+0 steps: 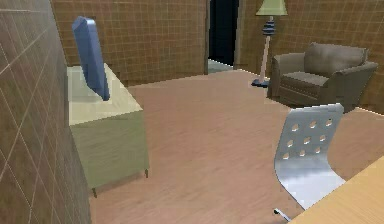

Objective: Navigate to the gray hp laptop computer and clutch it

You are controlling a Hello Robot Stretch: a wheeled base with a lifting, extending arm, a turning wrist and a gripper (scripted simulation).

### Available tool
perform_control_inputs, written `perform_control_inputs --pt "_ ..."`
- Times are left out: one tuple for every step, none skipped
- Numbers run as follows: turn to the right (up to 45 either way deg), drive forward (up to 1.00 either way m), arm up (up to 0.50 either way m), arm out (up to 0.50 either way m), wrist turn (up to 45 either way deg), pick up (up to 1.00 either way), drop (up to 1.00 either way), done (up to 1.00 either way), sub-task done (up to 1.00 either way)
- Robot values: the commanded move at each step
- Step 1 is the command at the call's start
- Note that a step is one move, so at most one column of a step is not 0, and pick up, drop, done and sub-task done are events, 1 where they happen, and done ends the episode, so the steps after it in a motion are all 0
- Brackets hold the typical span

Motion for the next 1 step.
perform_control_inputs --pt "0.0 0.0 -0.3 0.0 0.0 0.0 0.0 0.0 0.0"
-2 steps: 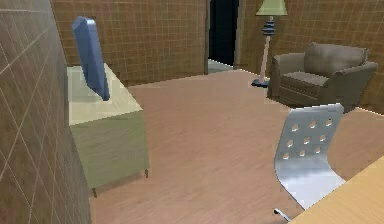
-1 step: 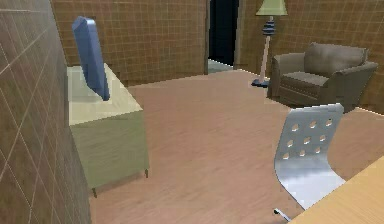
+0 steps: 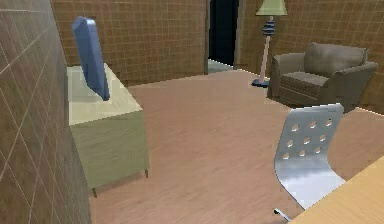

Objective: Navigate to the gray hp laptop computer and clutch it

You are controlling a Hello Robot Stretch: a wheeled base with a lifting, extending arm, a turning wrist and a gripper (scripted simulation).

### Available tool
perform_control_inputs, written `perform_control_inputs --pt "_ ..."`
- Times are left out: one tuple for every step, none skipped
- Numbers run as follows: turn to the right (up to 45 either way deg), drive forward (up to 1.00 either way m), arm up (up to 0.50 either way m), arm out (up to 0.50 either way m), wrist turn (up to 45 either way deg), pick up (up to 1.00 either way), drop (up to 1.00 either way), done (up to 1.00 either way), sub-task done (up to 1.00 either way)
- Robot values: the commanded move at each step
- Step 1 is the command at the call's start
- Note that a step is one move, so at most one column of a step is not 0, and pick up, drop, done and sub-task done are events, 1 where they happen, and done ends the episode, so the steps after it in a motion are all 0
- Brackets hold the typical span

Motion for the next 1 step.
perform_control_inputs --pt "0.0 0.0 0.0 0.0 0.0 1.0 0.0 0.0 0.0"
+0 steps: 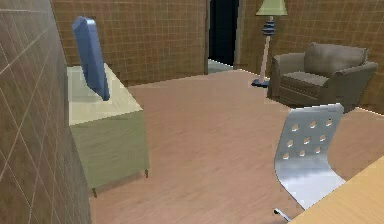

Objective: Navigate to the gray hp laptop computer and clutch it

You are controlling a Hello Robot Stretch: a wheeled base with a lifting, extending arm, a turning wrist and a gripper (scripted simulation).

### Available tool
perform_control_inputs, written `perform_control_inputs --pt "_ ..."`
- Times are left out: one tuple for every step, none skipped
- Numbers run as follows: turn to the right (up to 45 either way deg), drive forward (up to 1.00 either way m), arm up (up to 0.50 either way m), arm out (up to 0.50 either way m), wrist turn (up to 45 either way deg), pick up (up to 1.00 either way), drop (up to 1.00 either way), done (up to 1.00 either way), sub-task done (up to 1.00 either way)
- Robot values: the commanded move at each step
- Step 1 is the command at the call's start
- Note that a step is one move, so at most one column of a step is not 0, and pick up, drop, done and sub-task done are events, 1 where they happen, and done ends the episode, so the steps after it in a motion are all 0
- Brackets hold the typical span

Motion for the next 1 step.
perform_control_inputs --pt "0.0 0.0 0.1 0.0 0.0 0.0 0.0 0.0 0.0"
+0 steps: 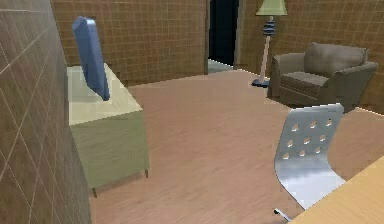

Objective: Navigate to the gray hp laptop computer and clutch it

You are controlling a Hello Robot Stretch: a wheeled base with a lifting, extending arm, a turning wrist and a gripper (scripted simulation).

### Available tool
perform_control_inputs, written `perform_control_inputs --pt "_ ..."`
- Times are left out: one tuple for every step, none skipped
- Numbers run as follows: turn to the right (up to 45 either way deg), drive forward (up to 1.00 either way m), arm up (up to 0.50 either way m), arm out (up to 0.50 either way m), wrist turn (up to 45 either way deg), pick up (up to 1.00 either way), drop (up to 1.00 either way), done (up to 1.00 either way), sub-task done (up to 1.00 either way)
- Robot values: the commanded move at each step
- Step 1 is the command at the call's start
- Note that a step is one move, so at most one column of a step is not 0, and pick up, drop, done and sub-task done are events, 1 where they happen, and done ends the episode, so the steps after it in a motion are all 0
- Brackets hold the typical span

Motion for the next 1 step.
perform_control_inputs --pt "0.0 0.0 0.0 0.0 0.0 0.0 0.0 1.0 0.0"
